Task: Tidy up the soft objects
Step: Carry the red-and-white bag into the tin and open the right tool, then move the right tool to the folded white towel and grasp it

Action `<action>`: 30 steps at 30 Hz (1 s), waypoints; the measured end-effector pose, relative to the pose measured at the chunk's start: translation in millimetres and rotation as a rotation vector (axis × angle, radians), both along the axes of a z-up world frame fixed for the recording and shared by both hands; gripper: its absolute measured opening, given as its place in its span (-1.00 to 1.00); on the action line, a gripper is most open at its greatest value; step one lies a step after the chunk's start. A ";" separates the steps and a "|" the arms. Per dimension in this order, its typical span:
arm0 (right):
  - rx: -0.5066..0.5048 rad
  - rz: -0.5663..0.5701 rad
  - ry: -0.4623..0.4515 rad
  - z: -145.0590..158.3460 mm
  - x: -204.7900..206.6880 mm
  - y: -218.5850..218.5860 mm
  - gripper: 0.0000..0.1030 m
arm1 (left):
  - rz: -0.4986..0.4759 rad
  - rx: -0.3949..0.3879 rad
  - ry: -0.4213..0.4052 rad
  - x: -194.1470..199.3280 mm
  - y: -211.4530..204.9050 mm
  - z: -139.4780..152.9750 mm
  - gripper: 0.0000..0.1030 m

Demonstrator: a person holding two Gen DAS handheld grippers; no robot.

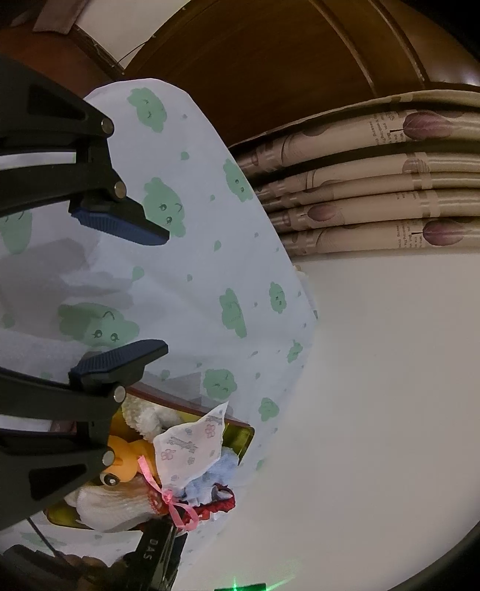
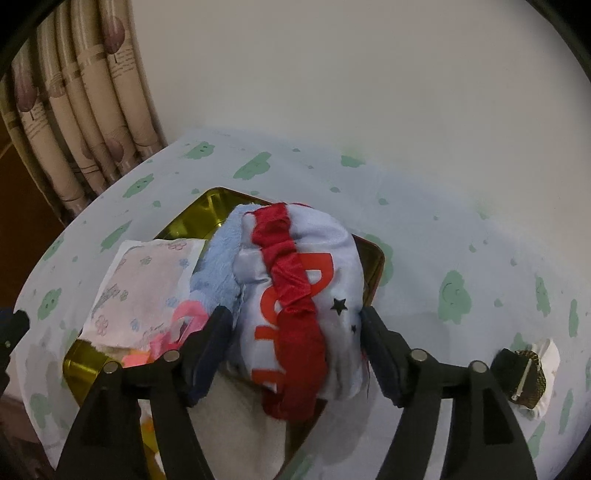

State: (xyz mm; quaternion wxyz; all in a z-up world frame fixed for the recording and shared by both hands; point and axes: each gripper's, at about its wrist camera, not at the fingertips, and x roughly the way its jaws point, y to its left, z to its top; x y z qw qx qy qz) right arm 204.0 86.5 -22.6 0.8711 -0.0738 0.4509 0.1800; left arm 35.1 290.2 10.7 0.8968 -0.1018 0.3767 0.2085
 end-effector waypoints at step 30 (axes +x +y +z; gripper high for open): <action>0.054 -0.332 -0.075 38.7 -17.1 -177.3 0.75 | 0.002 0.015 -0.003 -3.9 -3.2 2.5 0.06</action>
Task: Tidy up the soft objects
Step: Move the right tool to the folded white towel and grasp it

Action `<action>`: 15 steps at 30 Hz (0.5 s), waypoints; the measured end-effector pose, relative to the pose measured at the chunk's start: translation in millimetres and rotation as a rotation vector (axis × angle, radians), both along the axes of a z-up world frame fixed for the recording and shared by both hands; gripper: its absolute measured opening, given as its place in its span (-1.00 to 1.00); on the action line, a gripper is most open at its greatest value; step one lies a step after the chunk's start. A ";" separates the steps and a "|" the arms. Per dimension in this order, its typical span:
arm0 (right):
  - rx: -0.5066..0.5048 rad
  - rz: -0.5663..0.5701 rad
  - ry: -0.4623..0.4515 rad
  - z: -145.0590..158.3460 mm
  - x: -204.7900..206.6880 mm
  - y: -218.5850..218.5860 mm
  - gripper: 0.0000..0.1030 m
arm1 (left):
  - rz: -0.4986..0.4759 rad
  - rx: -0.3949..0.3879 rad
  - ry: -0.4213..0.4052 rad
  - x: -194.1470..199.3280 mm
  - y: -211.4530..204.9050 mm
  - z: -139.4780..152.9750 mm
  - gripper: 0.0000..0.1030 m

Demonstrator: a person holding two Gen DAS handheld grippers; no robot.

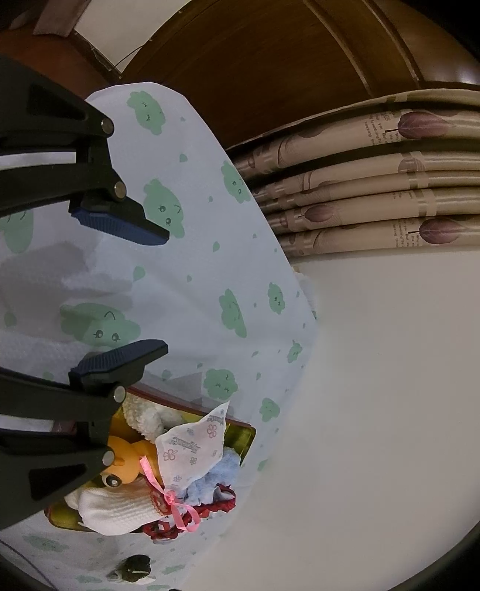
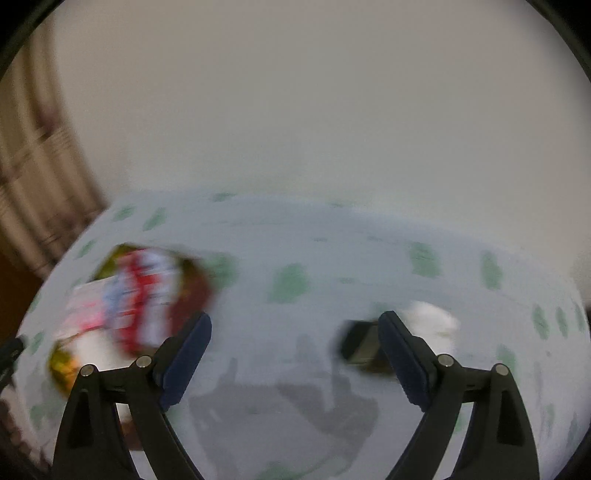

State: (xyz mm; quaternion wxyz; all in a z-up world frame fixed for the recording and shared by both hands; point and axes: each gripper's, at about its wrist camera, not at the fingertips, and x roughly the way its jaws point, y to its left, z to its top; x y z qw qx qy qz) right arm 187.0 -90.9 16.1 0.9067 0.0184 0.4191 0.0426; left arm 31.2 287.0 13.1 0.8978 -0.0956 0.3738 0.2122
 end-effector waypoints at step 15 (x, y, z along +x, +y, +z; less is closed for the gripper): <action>0.087 -0.268 0.213 -86.2 56.6 -133.8 0.75 | -0.037 0.076 0.030 5.9 -8.6 -3.9 0.06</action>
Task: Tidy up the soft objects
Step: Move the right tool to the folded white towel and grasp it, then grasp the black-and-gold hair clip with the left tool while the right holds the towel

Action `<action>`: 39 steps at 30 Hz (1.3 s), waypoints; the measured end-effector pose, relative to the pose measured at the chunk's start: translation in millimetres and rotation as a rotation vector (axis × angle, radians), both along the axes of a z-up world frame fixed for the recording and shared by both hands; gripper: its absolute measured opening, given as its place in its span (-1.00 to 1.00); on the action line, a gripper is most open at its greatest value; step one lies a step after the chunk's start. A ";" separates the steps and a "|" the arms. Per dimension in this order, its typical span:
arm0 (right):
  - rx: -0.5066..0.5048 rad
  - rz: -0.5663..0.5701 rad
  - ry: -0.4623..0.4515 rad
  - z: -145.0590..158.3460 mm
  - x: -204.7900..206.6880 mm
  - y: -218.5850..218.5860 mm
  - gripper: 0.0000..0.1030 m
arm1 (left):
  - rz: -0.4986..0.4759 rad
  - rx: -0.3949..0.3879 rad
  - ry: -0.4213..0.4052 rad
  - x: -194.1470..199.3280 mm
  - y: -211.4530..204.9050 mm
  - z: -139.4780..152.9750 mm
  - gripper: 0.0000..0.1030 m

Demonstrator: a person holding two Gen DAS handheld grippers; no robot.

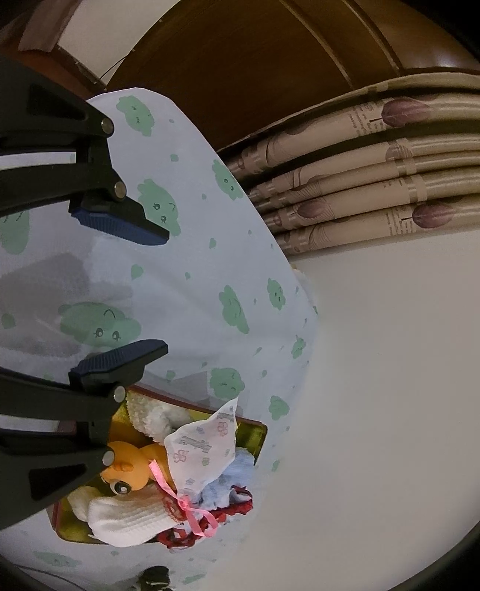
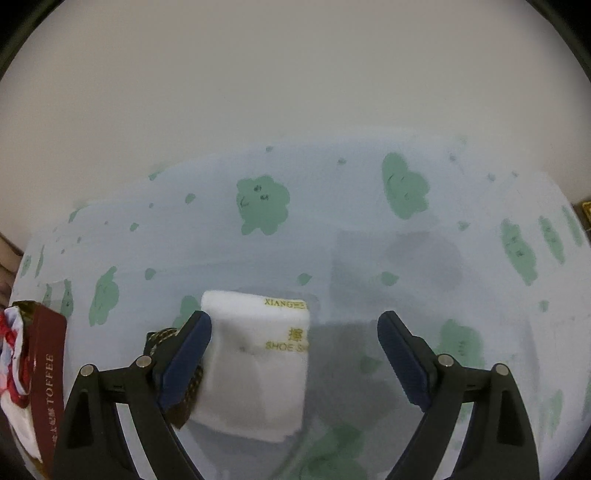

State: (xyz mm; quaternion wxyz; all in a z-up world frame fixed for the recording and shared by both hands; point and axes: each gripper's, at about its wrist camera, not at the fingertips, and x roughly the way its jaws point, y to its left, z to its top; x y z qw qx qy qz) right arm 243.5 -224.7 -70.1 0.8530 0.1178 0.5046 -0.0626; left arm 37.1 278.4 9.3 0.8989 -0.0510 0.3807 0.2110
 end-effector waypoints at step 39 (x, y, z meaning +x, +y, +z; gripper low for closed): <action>0.121 0.105 -0.160 7.4 -145.9 -57.0 0.08 | -0.521 0.043 -0.029 4.7 -211.4 32.6 0.06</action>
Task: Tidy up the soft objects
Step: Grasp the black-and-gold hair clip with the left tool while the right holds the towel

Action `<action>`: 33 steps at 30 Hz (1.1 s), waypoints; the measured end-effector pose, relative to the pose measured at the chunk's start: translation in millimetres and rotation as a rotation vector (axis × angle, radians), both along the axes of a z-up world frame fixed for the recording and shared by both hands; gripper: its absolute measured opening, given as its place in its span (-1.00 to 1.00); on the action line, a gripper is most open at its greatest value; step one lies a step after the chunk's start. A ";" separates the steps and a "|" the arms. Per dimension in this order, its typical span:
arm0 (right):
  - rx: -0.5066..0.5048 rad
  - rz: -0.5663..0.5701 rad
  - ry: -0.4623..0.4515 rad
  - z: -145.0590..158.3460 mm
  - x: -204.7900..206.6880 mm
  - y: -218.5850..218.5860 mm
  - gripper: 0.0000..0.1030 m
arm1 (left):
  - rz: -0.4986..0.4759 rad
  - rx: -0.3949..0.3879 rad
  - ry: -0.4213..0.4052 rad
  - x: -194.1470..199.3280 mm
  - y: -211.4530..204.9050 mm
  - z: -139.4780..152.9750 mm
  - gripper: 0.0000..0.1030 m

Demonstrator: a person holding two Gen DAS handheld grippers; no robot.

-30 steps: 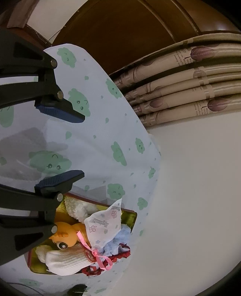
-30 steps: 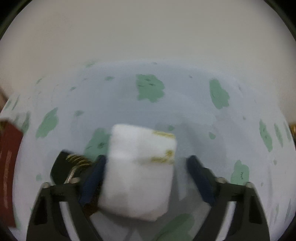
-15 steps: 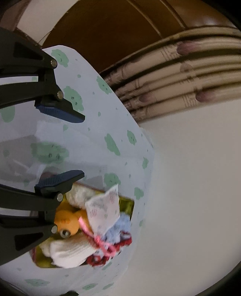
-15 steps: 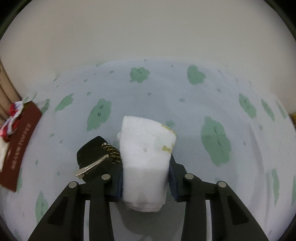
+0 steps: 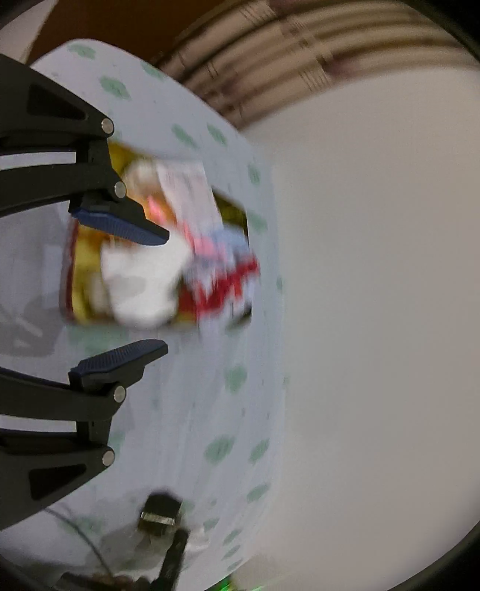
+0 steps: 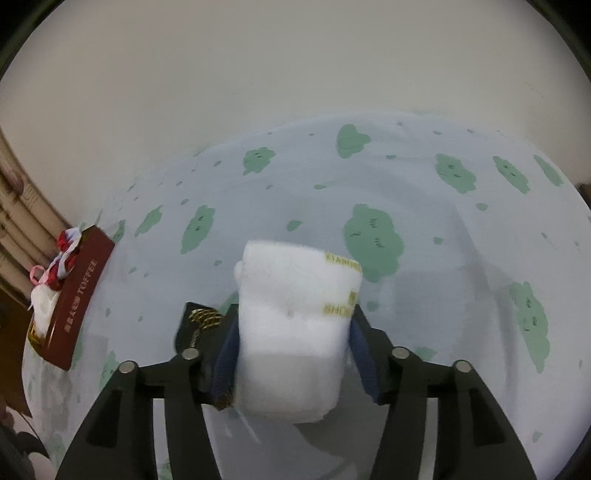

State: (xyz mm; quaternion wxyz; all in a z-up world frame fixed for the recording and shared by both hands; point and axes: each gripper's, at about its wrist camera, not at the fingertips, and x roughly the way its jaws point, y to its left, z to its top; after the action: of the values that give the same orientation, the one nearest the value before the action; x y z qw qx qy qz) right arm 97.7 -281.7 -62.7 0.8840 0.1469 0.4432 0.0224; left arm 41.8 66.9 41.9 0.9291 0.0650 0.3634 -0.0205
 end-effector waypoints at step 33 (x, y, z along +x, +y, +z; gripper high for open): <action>-0.120 -0.138 0.009 -17.3 -18.8 -65.0 -0.11 | -0.535 -0.061 0.278 36.4 -234.3 -49.0 0.38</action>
State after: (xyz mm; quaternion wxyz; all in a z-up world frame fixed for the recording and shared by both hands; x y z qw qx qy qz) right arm 78.8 -346.7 -80.0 0.8886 0.1241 0.4367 -0.0656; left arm 78.2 -167.4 -7.1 0.8337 0.1271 0.4562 -0.2841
